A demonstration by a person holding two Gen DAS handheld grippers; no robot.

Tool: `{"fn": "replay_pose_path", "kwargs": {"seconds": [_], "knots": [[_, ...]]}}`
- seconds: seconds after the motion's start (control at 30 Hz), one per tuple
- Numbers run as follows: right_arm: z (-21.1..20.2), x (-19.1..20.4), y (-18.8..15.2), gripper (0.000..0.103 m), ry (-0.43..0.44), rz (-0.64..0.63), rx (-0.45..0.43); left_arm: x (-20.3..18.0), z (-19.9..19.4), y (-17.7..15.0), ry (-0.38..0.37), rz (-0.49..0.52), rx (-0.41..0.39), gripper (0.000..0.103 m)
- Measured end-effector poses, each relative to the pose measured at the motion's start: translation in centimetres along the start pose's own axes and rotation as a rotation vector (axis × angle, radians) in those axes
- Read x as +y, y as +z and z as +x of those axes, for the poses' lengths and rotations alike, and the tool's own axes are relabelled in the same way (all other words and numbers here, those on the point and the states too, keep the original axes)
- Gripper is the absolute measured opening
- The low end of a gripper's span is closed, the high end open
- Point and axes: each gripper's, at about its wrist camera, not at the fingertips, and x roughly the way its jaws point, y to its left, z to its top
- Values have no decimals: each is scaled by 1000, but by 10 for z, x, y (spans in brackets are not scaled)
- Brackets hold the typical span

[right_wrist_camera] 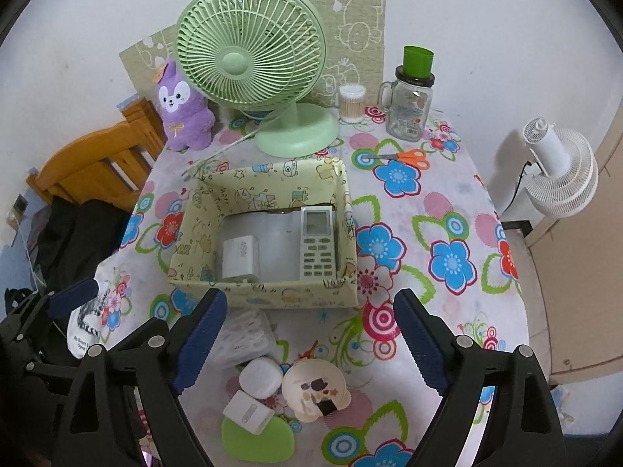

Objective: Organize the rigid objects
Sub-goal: 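Raise both open tools out of the box and back from it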

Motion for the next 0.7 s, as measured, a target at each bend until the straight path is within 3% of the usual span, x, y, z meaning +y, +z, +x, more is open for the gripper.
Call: {"fn": "replay_pose_path", "kwargs": {"seconds": [0.33, 0.7], "knots": [[-5, -5, -23, 89, 10, -8, -28, -4, 2, -22, 7, 33, 2, 99], [15, -5, -44, 89, 54, -140, 15, -13, 23, -41, -10, 54, 31, 99]]}}
